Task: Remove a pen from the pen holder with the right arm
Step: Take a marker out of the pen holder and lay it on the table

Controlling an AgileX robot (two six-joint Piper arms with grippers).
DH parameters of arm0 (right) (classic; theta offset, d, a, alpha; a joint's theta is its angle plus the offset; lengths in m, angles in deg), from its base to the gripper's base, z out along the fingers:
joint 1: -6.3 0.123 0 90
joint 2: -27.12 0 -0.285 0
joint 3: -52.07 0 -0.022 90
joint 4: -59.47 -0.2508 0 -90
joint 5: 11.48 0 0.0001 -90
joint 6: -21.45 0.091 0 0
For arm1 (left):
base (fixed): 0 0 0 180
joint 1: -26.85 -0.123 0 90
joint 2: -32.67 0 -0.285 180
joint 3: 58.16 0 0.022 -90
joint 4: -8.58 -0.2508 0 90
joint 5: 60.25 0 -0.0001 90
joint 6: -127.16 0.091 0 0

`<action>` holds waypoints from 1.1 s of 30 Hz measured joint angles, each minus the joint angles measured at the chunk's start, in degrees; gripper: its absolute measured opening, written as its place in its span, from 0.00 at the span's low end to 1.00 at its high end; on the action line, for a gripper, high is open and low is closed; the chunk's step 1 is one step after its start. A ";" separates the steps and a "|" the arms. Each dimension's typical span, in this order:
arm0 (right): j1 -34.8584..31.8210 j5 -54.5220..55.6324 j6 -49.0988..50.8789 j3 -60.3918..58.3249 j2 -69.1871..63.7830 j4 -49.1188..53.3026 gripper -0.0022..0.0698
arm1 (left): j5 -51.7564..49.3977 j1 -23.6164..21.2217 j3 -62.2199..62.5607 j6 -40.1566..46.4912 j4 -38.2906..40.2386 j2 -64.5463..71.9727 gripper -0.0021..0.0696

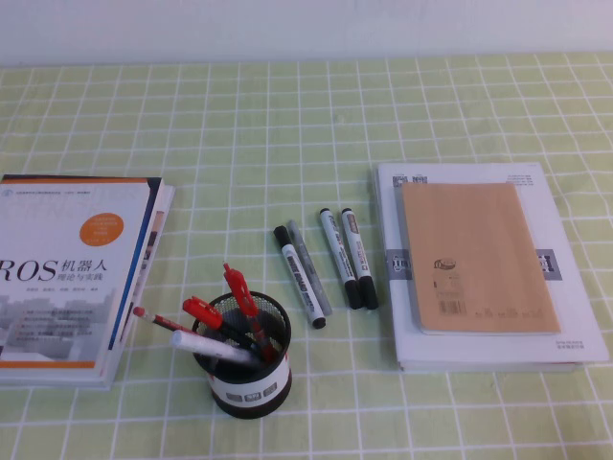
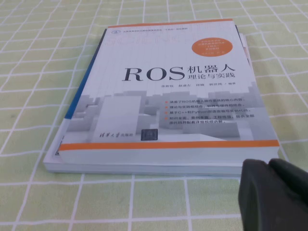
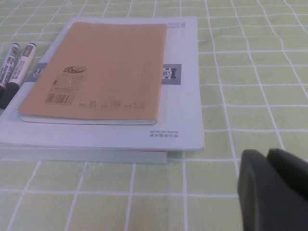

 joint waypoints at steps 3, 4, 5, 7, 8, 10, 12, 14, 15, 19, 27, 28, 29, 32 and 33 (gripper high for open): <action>0.00 0.00 0.00 0.00 0.00 0.00 0.01 | 0.00 0.00 0.00 0.00 0.00 0.00 0.02; 0.00 0.00 0.00 0.00 0.00 0.00 0.01 | 0.00 0.00 0.00 0.00 0.00 0.00 0.02; 0.00 0.00 0.00 0.00 0.00 0.00 0.01 | 0.00 0.00 0.00 0.00 0.00 0.00 0.02; 0.00 0.00 0.00 0.00 0.00 0.00 0.01 | 0.00 0.00 0.00 0.00 0.00 0.00 0.02; 0.00 0.00 0.00 0.00 0.00 0.00 0.01 | 0.00 0.00 0.00 0.00 0.00 0.00 0.02; 0.00 0.00 0.00 0.00 0.00 -0.26 0.01 | 0.00 0.00 0.00 0.00 0.00 0.00 0.02; 0.00 0.00 0.00 0.00 0.00 -0.69 0.01 | 0.00 0.00 0.00 0.00 0.00 0.00 0.02; 0.00 0.00 0.00 0.00 0.00 -0.92 0.01 | 0.00 0.00 0.00 0.00 0.00 0.00 0.02; 0.00 0.00 0.00 0.00 0.00 -1.08 0.01 | 0.00 0.00 0.00 0.00 0.00 0.00 0.02; 0.00 0.41 0.00 0.00 0.00 -3.79 0.01 | 0.00 0.00 0.00 0.00 0.00 0.00 0.02; 0.00 9.09 0.00 0.00 0.00 -17.00 0.01 | 0.00 0.00 0.00 0.00 0.00 0.00 0.02; 0.00 10.16 0.00 0.00 0.00 -18.68 0.01 | 0.00 0.00 0.00 0.00 0.00 0.00 0.02; 0.00 11.91 0.00 0.00 0.00 -21.69 0.01 | 0.00 0.00 0.00 0.00 0.00 0.00 0.02; 0.00 14.53 0.00 0.00 0.00 -26.78 0.01 | 0.00 0.00 0.00 0.00 0.00 0.00 0.02; 0.00 15.11 0.00 0.00 0.00 -27.90 0.01 | 0.00 0.00 0.00 0.00 0.00 0.00 0.02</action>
